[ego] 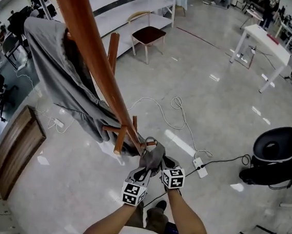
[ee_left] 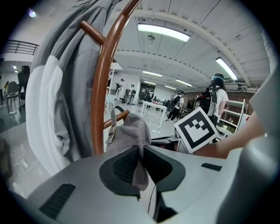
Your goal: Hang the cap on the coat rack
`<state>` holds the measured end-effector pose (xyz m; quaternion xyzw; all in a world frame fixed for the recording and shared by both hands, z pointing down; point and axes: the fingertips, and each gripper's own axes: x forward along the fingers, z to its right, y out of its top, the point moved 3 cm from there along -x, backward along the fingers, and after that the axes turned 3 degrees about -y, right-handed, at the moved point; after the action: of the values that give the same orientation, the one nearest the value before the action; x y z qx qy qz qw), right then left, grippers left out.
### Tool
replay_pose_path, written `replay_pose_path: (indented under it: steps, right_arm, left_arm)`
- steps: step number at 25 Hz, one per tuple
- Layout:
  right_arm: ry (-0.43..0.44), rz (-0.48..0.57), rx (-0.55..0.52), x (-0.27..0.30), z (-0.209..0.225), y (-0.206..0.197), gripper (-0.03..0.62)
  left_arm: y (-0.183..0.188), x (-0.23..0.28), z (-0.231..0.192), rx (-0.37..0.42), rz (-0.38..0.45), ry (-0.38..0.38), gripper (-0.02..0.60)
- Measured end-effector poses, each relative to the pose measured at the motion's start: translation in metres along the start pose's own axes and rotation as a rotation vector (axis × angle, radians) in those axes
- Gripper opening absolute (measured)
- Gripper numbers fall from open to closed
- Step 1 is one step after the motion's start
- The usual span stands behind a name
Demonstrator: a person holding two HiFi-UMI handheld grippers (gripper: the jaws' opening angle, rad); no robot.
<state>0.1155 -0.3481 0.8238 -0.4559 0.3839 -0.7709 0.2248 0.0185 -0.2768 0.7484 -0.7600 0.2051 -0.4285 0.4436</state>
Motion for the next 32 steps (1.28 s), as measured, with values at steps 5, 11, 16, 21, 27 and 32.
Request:
replay_pose_path:
  steps: [5, 11, 16, 21, 27, 32]
  right_arm:
    - [0.01, -0.029, -0.036, 0.012, 0.001, 0.001, 0.029]
    - [0.012, -0.038, -0.064, 0.026, 0.002, 0.005, 0.031]
    - [0.024, -0.059, -0.095, 0.034, 0.0, -0.001, 0.031]
    - [0.033, -0.067, -0.098, 0.037, 0.003, -0.006, 0.031]
    - [0.026, -0.085, -0.102, 0.028, 0.005, -0.019, 0.031]
    - [0.031, -0.098, -0.092, 0.022, 0.006, -0.03, 0.032]
  left_arm:
    - [-0.007, 0.006, 0.003, -0.009, -0.015, -0.007, 0.043]
    - [-0.014, 0.014, 0.0, -0.018, -0.022, 0.0, 0.043]
    - [-0.022, 0.016, -0.009, -0.041, -0.027, 0.039, 0.043]
    - [-0.031, 0.017, -0.018, -0.064, -0.04, 0.068, 0.043]
    - [-0.039, 0.014, -0.028, -0.075, -0.057, 0.089, 0.044]
    - [-0.05, 0.015, -0.037, -0.069, -0.091, 0.101, 0.048]
